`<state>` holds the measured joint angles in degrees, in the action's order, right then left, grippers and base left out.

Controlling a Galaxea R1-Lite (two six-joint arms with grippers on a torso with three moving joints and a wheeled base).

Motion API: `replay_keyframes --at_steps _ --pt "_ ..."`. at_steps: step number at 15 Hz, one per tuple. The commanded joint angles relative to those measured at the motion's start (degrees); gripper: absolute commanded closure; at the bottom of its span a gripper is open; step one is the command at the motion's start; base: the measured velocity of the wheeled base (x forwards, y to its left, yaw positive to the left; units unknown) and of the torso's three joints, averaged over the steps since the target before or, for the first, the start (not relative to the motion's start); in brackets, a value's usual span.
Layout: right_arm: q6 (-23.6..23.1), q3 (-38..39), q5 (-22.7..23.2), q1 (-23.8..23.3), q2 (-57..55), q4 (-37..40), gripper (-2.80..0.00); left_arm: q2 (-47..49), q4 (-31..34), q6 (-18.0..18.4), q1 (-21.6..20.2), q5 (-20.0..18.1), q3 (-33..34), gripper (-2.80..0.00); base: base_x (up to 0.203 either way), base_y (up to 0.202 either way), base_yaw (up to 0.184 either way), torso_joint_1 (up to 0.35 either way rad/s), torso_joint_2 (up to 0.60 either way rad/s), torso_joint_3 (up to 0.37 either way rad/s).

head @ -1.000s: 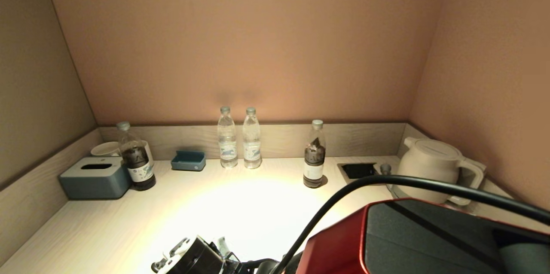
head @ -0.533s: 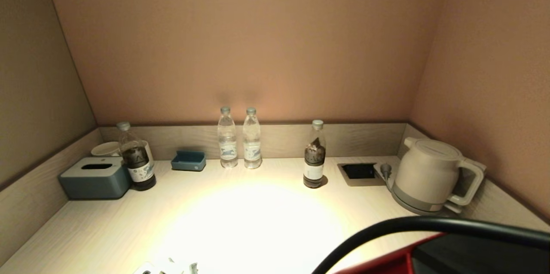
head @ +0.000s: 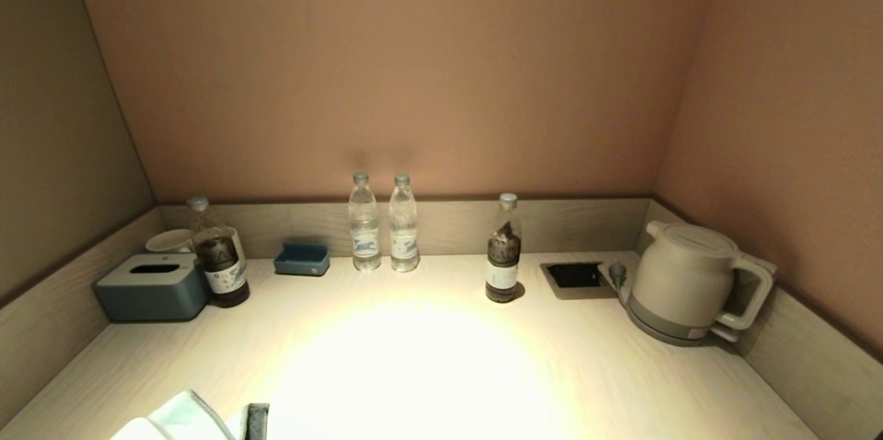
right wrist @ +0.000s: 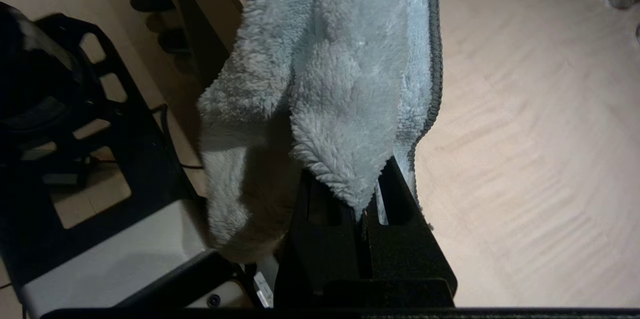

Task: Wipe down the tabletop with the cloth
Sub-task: Sweep the stains on the table

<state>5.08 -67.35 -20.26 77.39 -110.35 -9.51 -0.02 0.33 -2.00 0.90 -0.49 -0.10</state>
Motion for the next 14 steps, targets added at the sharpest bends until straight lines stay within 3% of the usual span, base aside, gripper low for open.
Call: replay_keyframes --at_steps 1,8,14 --pt "0.1 0.0 -3.8 -3.4 2.9 0.0 0.0 0.0 0.0 0.0 0.0 0.0 0.0 0.0 0.0 0.0 0.0 0.0 0.0 0.0" --pt "1.7 0.2 -3.9 -17.3 -1.8 -0.5 0.0 0.0 0.1 0.0 0.0 0.0 0.1 0.0 0.0 0.0 0.0 0.0 0.0 0.0" --pt "2.1 -5.2 -3.5 -21.9 -17.7 -5.8 0.0 0.0 0.1 0.0 0.0 0.0 0.1 0.0 0.0 0.0 0.0 0.0 0.0 0.0"
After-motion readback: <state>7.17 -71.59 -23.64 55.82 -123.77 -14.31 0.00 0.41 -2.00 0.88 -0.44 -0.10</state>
